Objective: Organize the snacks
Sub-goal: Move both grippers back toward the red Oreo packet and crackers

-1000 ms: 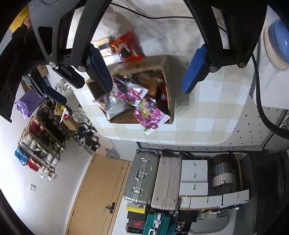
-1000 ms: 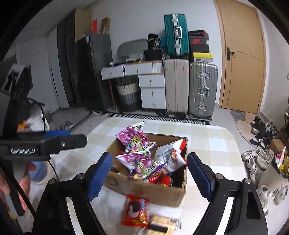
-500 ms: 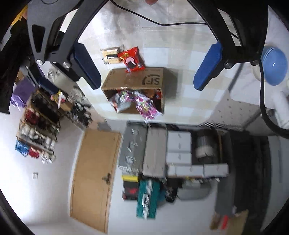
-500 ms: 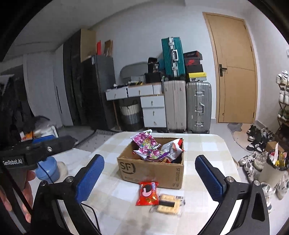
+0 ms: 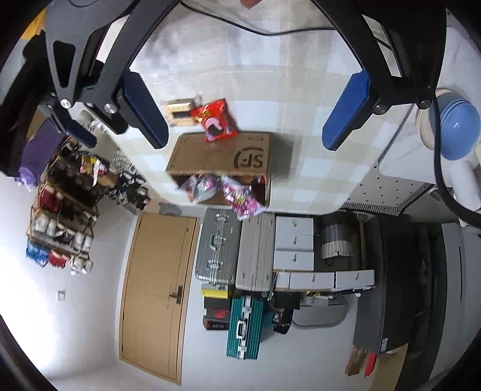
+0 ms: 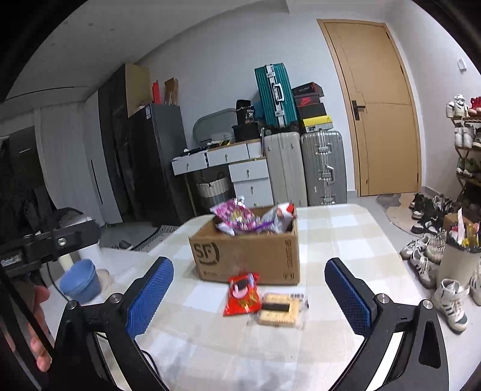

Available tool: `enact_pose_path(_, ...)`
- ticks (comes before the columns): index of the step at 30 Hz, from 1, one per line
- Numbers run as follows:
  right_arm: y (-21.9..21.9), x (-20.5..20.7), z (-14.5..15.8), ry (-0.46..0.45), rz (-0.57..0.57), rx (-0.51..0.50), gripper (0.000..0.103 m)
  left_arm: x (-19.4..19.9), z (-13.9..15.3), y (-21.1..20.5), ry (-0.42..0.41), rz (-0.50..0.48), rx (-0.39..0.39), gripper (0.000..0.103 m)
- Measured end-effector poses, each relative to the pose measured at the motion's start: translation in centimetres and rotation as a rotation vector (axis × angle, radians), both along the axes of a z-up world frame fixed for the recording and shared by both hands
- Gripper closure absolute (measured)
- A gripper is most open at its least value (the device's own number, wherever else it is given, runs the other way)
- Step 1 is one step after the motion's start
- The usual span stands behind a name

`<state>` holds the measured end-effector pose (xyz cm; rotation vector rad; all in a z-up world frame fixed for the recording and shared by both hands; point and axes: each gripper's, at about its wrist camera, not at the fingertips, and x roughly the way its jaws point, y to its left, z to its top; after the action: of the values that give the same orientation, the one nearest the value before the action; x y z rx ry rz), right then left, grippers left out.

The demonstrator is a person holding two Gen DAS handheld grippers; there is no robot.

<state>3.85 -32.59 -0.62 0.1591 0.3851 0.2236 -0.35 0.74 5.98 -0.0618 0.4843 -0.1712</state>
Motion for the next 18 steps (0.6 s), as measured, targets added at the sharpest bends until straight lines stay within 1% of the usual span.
enact_pose_path(1, -0.1, 0.2, -0.9, 0.021, 0.010, -0.002, 0.001, 0.8, -0.9, 0.0, 0.009, -0.002, 0.001, 0.001)
enact_pose_path(3, -0.1, 1.1, -1.8, 0.074, 0.019, -0.004, 0.001, 1.9, -3.3, 0.2, 0.035, -0.009, -0.003, 0.001)
enact_pose_path(4, 0.0, 1.5, -1.9, 0.082, 0.033, -0.006, 0.001, 2.7, -4.4, 0.4, 0.050, -0.008, -0.003, 0.001)
enact_pose_path(6, 0.2, 1.7, -2.1, 0.060, 0.041, -0.034, 0.001, 4.0, -6.3, 0.7, 0.102, -0.002, -0.016, 0.001)
enact_pose_path(8, 0.4, 2.3, -2.3, 0.062, 0.040, -0.065, 0.001, 5.7, -7.1, 0.9, 0.152, 0.005, -0.036, 0.001)
enact_pose_path(11, 0.3, 3.6, -3.0, 0.102, 0.038, -0.067, 0.001, 7.0, -7.8, 1.0, 0.154, 0.004, -0.053, 0.001)
enact_pose_path(13, 0.3, 4.4, -3.4, 0.135, 0.043, -0.063, 0.001, 8.0, -8.3, 0.8, 0.175, -0.004, -0.052, 0.001)
enact_pose_path(18, 0.3, 6.2, -5.1, 0.233, 0.025, -0.102, 0.001, 10.1, -9.7, -0.3, 0.244, -0.027, -0.026, 0.001)
